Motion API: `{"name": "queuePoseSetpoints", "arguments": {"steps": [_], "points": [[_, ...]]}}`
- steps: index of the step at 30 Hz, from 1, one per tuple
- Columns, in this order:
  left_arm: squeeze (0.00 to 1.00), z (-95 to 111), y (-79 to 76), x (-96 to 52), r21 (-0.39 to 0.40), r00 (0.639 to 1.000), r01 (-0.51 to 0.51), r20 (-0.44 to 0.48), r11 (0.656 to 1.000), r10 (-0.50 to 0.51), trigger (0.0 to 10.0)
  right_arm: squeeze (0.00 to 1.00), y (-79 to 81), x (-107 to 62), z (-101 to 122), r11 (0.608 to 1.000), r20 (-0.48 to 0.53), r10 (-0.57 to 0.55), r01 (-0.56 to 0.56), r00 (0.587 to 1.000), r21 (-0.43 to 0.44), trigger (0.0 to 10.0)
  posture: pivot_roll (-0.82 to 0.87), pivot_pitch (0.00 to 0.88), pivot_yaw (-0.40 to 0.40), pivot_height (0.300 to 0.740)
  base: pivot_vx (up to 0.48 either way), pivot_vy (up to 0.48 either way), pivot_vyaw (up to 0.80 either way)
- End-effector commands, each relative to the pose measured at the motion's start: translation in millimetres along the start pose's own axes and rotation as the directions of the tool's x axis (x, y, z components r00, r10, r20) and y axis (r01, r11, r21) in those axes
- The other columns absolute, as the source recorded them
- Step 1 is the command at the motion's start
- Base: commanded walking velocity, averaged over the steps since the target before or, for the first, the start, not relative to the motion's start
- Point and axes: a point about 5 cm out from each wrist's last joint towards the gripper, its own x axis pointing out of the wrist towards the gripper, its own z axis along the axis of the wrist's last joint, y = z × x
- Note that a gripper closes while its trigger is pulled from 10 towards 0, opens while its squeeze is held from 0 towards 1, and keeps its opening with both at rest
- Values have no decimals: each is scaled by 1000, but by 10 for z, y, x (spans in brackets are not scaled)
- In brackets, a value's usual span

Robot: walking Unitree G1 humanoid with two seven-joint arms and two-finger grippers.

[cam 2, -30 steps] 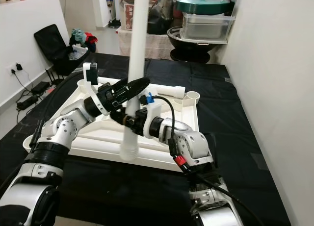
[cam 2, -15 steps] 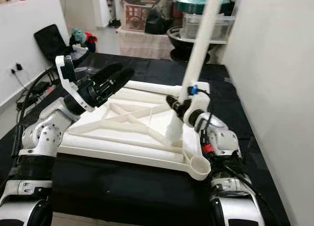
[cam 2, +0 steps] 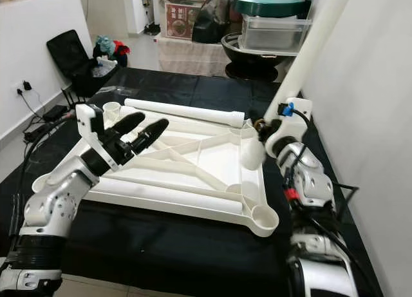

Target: Building children table

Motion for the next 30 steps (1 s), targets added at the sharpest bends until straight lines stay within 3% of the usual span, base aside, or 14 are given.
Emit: {"name": "queuePoseSetpoints", "arguments": {"steps": [1,3,4,7,9,11,14,18,22,26,27,28,30], "points": [[0,-115,57,-39,25,997,-52,-62,998,54,10000,0,-16,-11,6,999,9,-21,21,1000,-48,0,31,0,-54,740,0,0,0],[0,-177,71,-88,13,993,-86,-85,996,86,10000,0,-49,-62,-51,996,0,-34,34,999,-87,0,29,0,-52,740,0,0,0],[0,-243,17,-179,40,990,-78,-111,996,82,10000,0,-87,-165,-148,992,-16,-48,46,999,-122,0,30,0,-51,740,0,0,0],[0,-259,-15,-204,52,990,-64,-119,997,70,10000,0,-93,-197,-175,992,-21,-50,47,999,-119,0,30,0,-51,740,0,0,0],[0,-264,-75,-234,131,992,-43,-114,991,58,10000,0,-65,-251,-187,997,-21,-64,63,998,-42,0,32,0,-52,740,0,0,0],[0,-259,-88,-238,151,992,-45,-106,988,62,10000,0,-42,-262,-178,998,-18,-65,65,998,-2,0,32,0,-52,740,0,0,0],[0,-236,-114,-208,156,994,-62,-79,986,76,10000,0,122,-256,13,998,69,-44,41,997,40,0,35,0,-51,740,0,0,0],[0,-242,-128,-196,171,994,-69,-76,983,83,10000,0,190,-262,142,999,125,-23,18,992,37,0,33,0,-50,740,0,0,0],[0,-266,-155,-207,188,993,-66,-85,980,83,10000,0,265,-366,310,992,194,124,-116,973,-51,0,28,0,-52,740,0,0,0],[0,-267,-160,-211,190,993,-68,-85,979,85,10000,0,272,-390,314,989,192,145,-135,971,-63,0,28,0,-52,740,0,0,0],[0,-287,-147,-231,198,991,-75,-94,977,95,10000,0,136,-432,259,991,164,116,-103,980,-82,0,27,0,-59,740,0,0,0],[0,-287,-147,-231,198,991,-75,-94,977,95,10000,0,136,-432,259,991,164,116,-103,980,-82,0,27,0,-59,740,0,0,0],[0,-347,-101,-285,225,985,-94,-118,970,123,10000,0,-102,-545,187,990,116,61,-44,991,-136,0,21,0,-57,740,0,0,0]]}}
